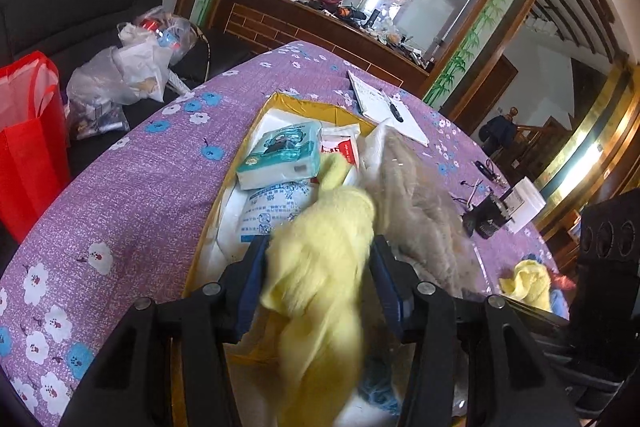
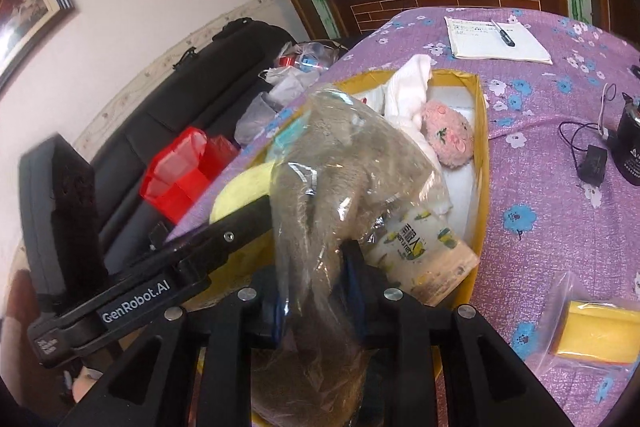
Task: Organize soft objects
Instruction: 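Lower the towel and bag into the foam box and open both tools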
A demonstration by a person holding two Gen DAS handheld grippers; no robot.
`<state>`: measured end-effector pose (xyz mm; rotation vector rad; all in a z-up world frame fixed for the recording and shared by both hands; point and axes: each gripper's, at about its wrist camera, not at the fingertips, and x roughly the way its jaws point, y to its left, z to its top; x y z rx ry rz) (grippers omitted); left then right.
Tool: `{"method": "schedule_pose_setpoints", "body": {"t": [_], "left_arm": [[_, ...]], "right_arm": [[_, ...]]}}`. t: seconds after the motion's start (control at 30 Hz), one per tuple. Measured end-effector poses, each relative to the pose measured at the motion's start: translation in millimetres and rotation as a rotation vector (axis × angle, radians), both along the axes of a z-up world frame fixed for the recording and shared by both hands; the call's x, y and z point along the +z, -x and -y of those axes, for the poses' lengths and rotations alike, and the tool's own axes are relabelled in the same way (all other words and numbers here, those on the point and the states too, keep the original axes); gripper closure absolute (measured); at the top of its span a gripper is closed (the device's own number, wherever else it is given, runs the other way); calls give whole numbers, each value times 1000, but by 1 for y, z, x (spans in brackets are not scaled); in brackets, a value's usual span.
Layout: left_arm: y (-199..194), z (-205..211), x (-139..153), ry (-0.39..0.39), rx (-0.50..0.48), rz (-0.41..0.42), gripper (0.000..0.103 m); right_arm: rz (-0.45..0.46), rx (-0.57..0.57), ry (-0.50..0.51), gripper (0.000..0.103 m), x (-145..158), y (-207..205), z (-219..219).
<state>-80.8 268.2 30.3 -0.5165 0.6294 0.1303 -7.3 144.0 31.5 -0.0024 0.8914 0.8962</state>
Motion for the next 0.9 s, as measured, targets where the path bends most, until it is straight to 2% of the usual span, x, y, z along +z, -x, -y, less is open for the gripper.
{"method": "schedule_pose_setpoints", "body": {"t": [0.2,0.27,0.37,0.4,0.53,0.73,0.9], "left_arm": [[0,-1,0,-9,10,14,36],[0,0,0,-5,3,20,31],[1,-2,0,8,-2,37,28],[2,-2,0,9,0,40,27],[4,-3,2,5,8,58,21],[9,-6,4,11,30,91,19],[17,-10,5,22,66,126,15]], "right_arm": [[78,13,0,68,0,9,3],[89,28,-9,63,1,11,6],[102,46,-25,51,7,16,10],[110,47,-30,44,9,19,11],[189,3,-39,29,22,27,21],[162,-23,-86,27,26,21,33],[153,-59,-173,25,33,18,47]]}}
